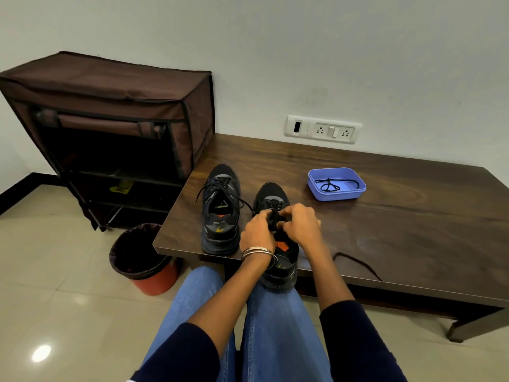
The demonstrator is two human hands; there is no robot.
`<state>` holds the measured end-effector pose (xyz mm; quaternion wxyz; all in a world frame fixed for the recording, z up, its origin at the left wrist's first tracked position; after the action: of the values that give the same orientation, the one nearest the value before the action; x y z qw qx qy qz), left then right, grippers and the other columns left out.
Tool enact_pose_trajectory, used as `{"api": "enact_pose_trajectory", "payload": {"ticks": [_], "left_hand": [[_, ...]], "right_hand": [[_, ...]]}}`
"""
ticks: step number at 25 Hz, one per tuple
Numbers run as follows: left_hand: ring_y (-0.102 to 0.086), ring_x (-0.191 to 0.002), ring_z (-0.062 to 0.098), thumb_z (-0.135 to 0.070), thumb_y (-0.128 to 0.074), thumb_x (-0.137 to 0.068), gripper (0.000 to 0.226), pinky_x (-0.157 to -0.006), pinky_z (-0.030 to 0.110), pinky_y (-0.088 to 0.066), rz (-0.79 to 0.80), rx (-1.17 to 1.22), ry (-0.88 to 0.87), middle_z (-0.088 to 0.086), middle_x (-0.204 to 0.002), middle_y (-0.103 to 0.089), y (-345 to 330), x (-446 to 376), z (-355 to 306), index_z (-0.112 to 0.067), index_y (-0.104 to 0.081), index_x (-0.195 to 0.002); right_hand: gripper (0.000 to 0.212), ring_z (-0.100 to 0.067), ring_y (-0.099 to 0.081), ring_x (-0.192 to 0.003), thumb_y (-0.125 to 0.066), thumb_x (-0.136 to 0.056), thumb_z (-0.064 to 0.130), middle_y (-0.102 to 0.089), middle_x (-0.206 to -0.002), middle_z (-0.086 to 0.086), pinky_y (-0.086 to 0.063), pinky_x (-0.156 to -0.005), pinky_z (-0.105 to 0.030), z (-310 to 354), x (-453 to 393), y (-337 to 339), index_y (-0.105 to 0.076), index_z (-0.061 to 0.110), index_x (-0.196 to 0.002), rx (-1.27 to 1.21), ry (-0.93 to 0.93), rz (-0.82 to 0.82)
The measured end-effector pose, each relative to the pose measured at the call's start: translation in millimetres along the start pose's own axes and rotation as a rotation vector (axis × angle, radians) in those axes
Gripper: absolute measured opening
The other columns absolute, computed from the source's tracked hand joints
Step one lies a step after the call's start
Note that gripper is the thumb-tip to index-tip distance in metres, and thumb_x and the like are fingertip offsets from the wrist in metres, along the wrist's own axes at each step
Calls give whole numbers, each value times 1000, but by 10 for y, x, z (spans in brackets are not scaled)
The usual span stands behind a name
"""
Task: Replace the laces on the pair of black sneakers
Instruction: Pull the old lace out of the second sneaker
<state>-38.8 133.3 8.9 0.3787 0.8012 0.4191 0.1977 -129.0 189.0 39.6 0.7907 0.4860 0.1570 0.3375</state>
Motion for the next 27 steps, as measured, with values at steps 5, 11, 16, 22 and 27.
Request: {"api": "enact_pose_trajectory", "payload": {"ticks": [5,11,16,22,27], "left_hand": [[-56,-114,32,-10,-47,-94,41,-88,41,-46,-29,-20,27,6,-128,-58,-30,6,12,-26,-48,-132],[-58,-113,27,-4,-48,-91,50,-86,41,-48,-70,18,27,-2,-129,-60,-51,2,18,-31,-45,-133],[-60,-105,31,-2,-52,-87,44,-78,41,-48,-57,8,-5,-1,-122,-61,-72,-4,32,-29,-45,-121],[-59,-107,28,-4,-52,-87,51,-82,39,-46,-8,-17,-86,0,-116,-57,-64,-54,60,-40,-50,-123],[-59,-105,20,-23,-67,-84,28,-81,36,-45,31,115,-102,-5,-112,-61,-28,-139,166,-28,-52,-107]], "right_hand": [[17,-23,-57,-105,-68,-85,33,-71,-92,-1,-45,-96,-50,-28,-34,-23,-73,18,-78,-212,-112,6],[20,-9,-52,-62,-71,-84,25,-52,-55,7,-41,-60,-26,147,19,450,-61,21,-67,-1460,-162,138],[9,-9,-56,-88,-64,-90,21,-64,-92,4,-43,-76,-25,76,-166,968,-73,23,-93,-1836,24,-165],[13,-29,-58,-99,-65,-86,19,-61,-103,-8,-48,-85,-40,-415,-334,751,-59,17,-98,-677,-395,-343],[32,-31,-58,-96,-78,-80,26,-56,-96,-10,-50,-83,-40,-362,-116,456,-56,6,-93,-79,-377,-36]]}}
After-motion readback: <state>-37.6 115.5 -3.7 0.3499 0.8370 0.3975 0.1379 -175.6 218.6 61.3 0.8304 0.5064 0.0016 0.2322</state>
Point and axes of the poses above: each hand's wrist, its own x-axis away from the middle knuckle, its own y-axis out of the back of the hand, z = x × y, the point moved 1 cm from there along -x, towards the middle knuckle
